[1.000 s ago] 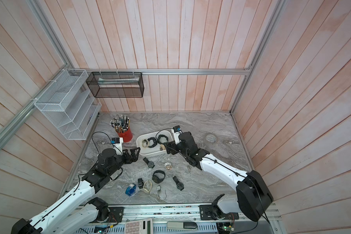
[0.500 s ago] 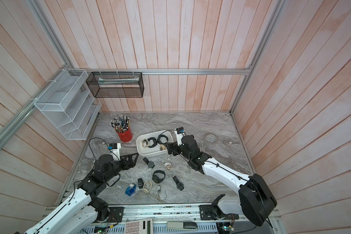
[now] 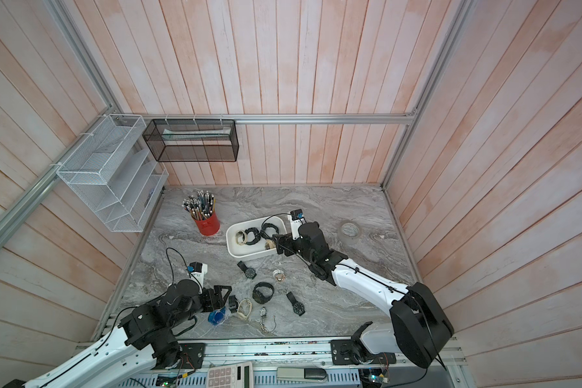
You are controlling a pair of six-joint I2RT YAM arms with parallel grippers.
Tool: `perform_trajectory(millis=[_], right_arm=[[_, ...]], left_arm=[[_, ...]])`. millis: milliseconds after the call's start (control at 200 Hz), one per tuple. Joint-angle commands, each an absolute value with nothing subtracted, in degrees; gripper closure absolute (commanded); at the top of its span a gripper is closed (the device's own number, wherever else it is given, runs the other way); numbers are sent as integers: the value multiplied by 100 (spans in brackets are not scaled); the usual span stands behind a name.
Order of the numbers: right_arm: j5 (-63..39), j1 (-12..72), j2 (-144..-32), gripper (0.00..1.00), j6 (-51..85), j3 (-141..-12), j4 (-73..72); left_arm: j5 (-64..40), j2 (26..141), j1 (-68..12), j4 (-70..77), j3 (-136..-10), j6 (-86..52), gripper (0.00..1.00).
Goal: Put the watch into the storage box
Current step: Pick up the watch at the center of the board.
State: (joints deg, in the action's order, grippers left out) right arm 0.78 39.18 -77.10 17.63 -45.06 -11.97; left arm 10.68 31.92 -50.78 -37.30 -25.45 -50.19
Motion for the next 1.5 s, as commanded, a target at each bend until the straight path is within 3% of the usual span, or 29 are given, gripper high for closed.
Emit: perform_trajectory(millis=[0,210,390,635,770,1275,1495], right_arm=[[110,3894,-7804,11,1797,-4676,-1180],[106,3894,-7840,11,1784,-4667,-1164],[91,3893,-7873,11,1742,-4632,-1202],[97,3891,-7948,11,1723,-4646,-1198],[112,3885,-7928,11,1734,-4614,-1214],[117,3885,-7809,11,1767,-4521,-1207],[130,3885,-7794,11,1758,-4518,-1204]], left_arm=[[1901,3578,-5667,-4747,-3094,-5755,19],[2472,4634,-6657,-5742,-3755,-6591,20],[2585,4682,-7271,-6272,-3682,-7417,25],[2466,4513,-7295,-6197,-3585,-7470,33],[2382,4892,-7302,-6212,-3614,-7443,44],[2095,4963,-7033,-5684,-3148,-7427,45],[1981,5052,-6756,-5420,-3089,-7117,58]])
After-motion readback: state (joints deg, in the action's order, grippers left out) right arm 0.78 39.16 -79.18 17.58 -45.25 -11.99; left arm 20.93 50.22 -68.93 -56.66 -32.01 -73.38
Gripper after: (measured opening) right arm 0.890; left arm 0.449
